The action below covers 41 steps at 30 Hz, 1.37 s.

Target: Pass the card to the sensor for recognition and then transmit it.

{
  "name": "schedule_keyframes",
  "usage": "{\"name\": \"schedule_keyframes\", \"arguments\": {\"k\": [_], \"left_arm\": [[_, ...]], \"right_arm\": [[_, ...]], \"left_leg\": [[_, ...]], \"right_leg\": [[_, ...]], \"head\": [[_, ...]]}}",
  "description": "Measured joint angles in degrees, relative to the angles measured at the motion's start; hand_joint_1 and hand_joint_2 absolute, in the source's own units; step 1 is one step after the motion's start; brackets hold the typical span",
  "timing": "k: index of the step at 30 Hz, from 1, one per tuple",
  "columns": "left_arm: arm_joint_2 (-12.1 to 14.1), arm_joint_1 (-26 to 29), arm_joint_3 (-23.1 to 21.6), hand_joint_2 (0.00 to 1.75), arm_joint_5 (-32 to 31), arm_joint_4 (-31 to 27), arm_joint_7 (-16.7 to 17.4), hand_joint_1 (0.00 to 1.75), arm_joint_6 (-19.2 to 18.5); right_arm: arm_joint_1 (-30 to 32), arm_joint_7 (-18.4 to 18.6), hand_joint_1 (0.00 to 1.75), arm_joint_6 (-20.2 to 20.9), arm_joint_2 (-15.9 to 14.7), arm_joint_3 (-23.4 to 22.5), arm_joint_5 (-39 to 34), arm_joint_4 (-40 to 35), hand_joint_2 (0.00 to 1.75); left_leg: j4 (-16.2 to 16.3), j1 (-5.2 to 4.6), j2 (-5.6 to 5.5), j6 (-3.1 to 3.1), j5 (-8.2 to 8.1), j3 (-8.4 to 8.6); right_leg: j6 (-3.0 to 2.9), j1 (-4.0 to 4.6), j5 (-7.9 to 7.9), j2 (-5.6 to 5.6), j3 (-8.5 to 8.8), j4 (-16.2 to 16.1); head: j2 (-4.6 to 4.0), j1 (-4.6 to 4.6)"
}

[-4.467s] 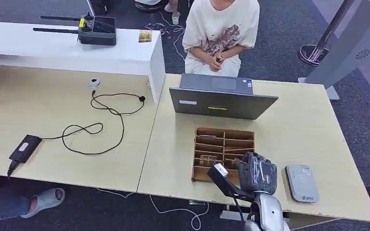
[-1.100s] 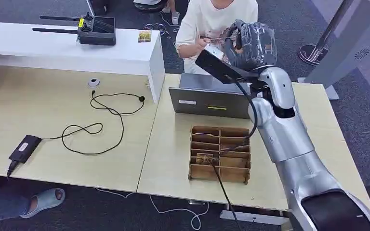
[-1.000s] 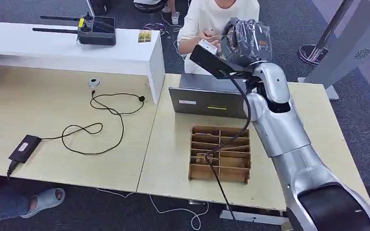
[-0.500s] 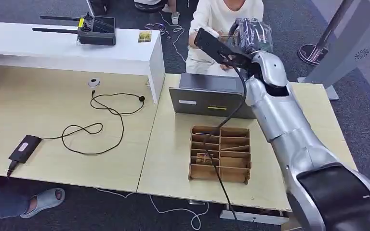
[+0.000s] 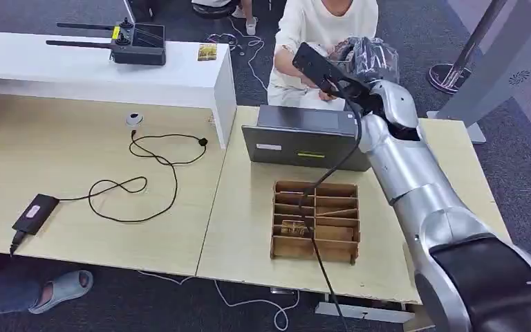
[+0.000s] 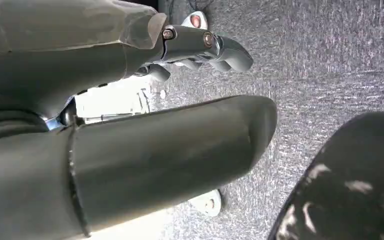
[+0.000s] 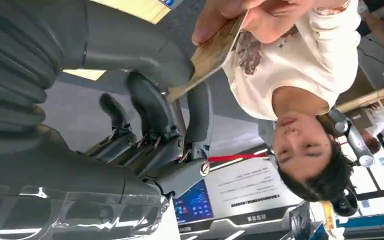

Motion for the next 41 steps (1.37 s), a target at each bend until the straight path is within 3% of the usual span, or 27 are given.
{"name": "schedule_keyframes", "arguments": {"k": [1, 2, 3, 9, 17, 21, 25, 27, 29, 36, 41], "left_arm": [[-0.02, 0.00, 0.00, 0.00, 0.00, 0.00, 0.00, 0.00, 0.07], [-0.02, 0.00, 0.00, 0.00, 0.00, 0.00, -0.02, 0.00, 0.13], [-0.02, 0.00, 0.00, 0.00, 0.00, 0.00, -0.09, 0.00, 0.15], [-0.07, -0.01, 0.00, 0.00, -0.02, 0.00, -0.09, 0.00, 0.15], [-0.46, 0.00, 0.00, 0.00, -0.04, 0.00, 0.07, 0.00, 0.44], [-0.50, 0.00, 0.00, 0.00, -0.04, 0.00, 0.07, 0.00, 0.52], [-0.70, 0.00, 0.02, 0.00, 0.04, 0.00, 0.91, 0.00, 0.52], [-0.83, 0.00, 0.15, 0.00, 0.15, 0.00, 1.25, 0.00, 0.59], [-0.85, 0.02, 0.24, 0.00, 0.20, 0.00, 1.62, 0.00, 0.74], [-0.85, 0.28, 0.57, 0.00, 0.11, 0.00, 2.43, 0.00, 1.03], [-0.85, 0.28, 0.59, 0.00, 0.17, 0.00, 3.25, 0.00, 1.05]], "right_arm": [[0.01, -0.15, 0.70, -0.26, 0.00, -0.07, -0.04, 0.11, 1.75], [0.03, -0.46, 0.10, -0.65, 0.00, -0.11, -0.11, 0.17, 1.75], [0.03, -0.57, 0.02, -0.90, 0.00, -0.18, -0.13, 0.26, 1.75], [0.06, -1.72, 0.00, -2.84, -0.20, -0.74, -0.31, 0.37, 1.75], [0.15, -4.42, 0.00, -8.90, -1.66, -2.56, -0.90, 0.31, 1.75], [0.54, -9.21, 0.00, -13.01, -3.35, -4.61, -4.11, -0.83, 1.75], [3.04, -18.40, 0.00, -15.61, -5.26, -9.56, -13.34, -4.34, 1.75], [6.35, -23.77, 0.00, -14.11, -6.16, -13.31, -21.54, -8.20, 1.75], [10.68, -26.19, 0.00, -12.89, -7.28, -16.60, -27.77, -13.37, 1.75], [30.08, -27.82, 0.00, -14.17, -12.46, -28.40, -45.73, -36.32, 1.75], [42.62, -27.85, 0.00, -14.42, -15.12, -40.15, -56.05, -48.10, 1.75]], "left_leg": [[0.00, 0.00, 0.00, 0.00, 0.00, 0.00], [0.00, 0.00, 0.00, 0.00, 0.00, 0.00], [0.00, 0.00, 0.00, 0.00, 0.00, 0.00], [0.00, 0.00, 0.00, 0.00, 0.00, 0.00], [0.01, -0.01, 0.00, 0.00, 0.00, 0.00], [0.02, 0.00, -0.02, 0.00, 0.00, -0.01], [0.02, -0.01, -0.02, 0.00, -0.01, -0.01], [0.02, 0.00, -0.07, 0.00, -0.01, 0.00], [0.02, 0.00, -0.15, 0.00, -0.02, -0.02], [0.03, -0.01, -0.56, 0.07, -0.07, -0.16], [0.03, -0.02, -0.58, 0.16, -0.16, -0.21]], "right_leg": [[0.00, 0.00, 0.00, 0.00, 0.00, 0.00], [0.00, 0.00, 0.00, 0.00, 0.00, 0.00], [0.00, 0.00, 0.00, 0.00, 0.00, -0.01], [0.00, 0.00, 0.00, 0.00, -0.01, -0.01], [0.00, -0.01, 0.00, 0.00, -0.01, -0.02], [0.00, 0.00, 0.00, -0.03, -0.01, -0.02], [0.00, 0.00, 0.00, -0.04, 0.00, -0.05], [0.01, 0.00, -0.01, -0.08, 0.03, -0.07], [0.01, 0.00, -0.01, -0.15, 0.03, -0.09], [0.09, -0.01, -0.08, -0.52, 0.03, -0.14], [0.19, -0.02, -0.17, -0.54, 0.01, -0.19]], "head": [[-0.02, -0.02], [-0.02, 0.00], [0.00, -0.02], [-0.02, 0.00], [-0.02, -0.02], [-0.02, -0.02], [-0.02, 0.00], [-0.02, 0.00], [-0.02, -0.02], [0.00, -0.02], [-0.02, -0.02]]}}
